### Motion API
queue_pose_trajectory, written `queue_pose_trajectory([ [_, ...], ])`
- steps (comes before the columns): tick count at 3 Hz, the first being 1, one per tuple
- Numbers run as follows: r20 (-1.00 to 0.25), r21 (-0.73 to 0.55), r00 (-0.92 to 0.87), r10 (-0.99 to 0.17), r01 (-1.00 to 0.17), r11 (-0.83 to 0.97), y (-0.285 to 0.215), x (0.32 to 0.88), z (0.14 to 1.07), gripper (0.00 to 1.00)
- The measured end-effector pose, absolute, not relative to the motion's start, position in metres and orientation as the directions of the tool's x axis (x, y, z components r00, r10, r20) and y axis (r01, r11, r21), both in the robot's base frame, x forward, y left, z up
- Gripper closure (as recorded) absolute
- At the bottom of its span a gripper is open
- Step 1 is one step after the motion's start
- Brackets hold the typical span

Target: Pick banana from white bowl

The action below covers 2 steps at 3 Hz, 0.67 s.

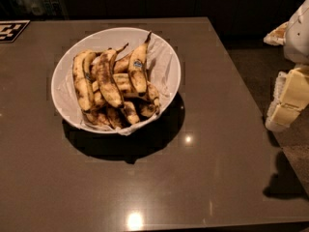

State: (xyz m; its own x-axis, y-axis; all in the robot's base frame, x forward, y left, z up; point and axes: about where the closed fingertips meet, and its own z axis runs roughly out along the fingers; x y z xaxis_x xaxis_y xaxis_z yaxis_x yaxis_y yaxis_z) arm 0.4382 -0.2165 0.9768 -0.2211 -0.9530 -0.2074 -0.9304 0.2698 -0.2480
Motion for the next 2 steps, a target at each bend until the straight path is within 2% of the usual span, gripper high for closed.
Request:
queue_pose_trajectory([
  [2, -0.159, -0.253, -0.224, -0.962, -0.932, 0.259, -0.193, 0.430, 0.981, 0.00],
])
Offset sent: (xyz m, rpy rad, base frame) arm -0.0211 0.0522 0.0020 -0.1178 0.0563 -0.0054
